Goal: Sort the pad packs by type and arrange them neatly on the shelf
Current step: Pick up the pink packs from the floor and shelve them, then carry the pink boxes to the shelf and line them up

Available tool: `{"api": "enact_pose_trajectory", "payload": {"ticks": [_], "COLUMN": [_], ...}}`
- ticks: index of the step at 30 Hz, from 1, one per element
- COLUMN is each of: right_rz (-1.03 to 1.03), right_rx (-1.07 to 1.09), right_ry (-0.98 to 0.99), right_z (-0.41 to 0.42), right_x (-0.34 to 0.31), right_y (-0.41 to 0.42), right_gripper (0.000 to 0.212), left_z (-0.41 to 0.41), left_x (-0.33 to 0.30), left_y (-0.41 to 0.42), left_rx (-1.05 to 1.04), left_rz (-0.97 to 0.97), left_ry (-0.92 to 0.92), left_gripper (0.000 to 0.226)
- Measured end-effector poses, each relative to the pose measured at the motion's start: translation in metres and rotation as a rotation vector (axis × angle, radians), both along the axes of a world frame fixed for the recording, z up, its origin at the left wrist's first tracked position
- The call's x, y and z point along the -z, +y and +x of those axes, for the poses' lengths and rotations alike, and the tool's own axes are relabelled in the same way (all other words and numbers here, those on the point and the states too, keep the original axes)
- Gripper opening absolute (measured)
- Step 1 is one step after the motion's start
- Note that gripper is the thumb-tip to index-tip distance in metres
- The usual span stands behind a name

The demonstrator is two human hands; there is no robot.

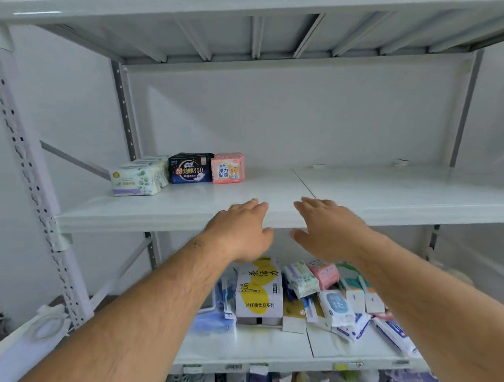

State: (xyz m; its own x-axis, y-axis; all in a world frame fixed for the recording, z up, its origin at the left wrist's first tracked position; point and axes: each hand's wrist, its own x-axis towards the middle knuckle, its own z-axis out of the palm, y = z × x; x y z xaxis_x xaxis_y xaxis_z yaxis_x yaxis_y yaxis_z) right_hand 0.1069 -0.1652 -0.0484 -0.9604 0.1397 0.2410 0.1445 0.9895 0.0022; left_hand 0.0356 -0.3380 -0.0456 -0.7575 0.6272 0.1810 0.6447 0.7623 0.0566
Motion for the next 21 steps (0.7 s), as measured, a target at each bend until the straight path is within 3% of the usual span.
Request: {"api": "enact_pose_trajectory", "payload": {"ticks": [11,21], "right_rz": [-0.048,-0.2], "right_rx": [0.096,0.26], "right_ry": [-0.176,-0.427], "right_z": [0.139,0.218], "right_x": [0.106,0.222], "right_y": [-0.034,-0.005], "right_gripper": [0.068,0.061], "left_z": [0.093,0.16], "left_x": [0.125,0.221], "left_y": [-0.035,0.004], "left_rx": [0.092,0.141], "left_rz": [-0.091,-0.257], "left_ry": [-0.203,-0.343], "left_gripper": [0.066,0.063]}}
